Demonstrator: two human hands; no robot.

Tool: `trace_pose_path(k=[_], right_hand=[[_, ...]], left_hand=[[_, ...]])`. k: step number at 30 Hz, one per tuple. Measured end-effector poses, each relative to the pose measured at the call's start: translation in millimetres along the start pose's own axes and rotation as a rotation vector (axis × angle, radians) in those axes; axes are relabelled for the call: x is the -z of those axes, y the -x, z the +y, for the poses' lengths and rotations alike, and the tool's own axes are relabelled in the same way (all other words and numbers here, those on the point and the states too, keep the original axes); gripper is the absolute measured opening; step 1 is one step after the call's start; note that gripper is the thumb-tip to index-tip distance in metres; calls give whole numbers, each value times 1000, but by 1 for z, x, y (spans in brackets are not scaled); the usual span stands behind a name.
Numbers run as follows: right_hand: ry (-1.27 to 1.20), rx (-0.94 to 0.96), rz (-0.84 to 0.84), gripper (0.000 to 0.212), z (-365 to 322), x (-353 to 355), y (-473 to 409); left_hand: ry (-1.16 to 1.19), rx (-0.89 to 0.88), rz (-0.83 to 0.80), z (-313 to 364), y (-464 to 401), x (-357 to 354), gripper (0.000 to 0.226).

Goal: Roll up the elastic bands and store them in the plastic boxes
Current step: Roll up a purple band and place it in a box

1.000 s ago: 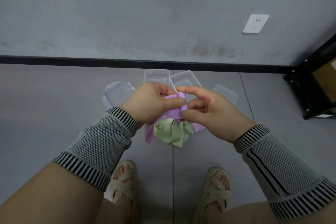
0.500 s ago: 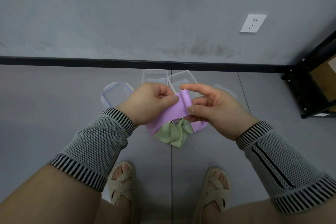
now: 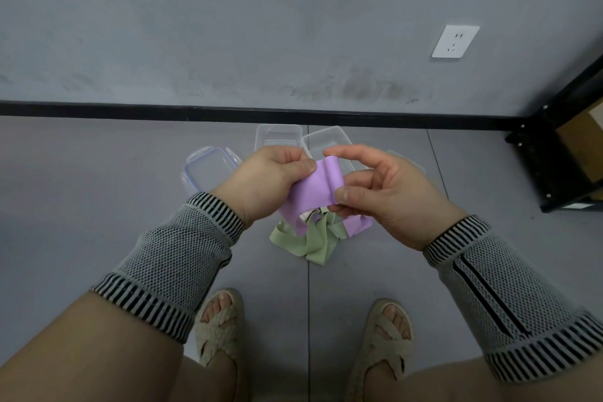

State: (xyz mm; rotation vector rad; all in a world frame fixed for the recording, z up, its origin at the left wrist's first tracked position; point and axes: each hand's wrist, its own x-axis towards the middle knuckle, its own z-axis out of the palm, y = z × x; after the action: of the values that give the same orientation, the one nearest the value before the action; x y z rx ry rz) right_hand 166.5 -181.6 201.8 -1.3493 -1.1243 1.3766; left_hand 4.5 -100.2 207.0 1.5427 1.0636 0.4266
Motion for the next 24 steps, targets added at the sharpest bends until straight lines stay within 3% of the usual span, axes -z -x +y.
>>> trace_pose_path(k=[15,20,24], right_hand=[[93,74,-3,43,3,-5,-3],[156,101,7,44,5,-8,-5],[83,80,26,52,5,-6,-3]], left_hand=[[28,-65,-3,3,3,-9,21],[-139,-106,15,0,2,-10,24],[-40,-98,-10,-1,1,-3,24]])
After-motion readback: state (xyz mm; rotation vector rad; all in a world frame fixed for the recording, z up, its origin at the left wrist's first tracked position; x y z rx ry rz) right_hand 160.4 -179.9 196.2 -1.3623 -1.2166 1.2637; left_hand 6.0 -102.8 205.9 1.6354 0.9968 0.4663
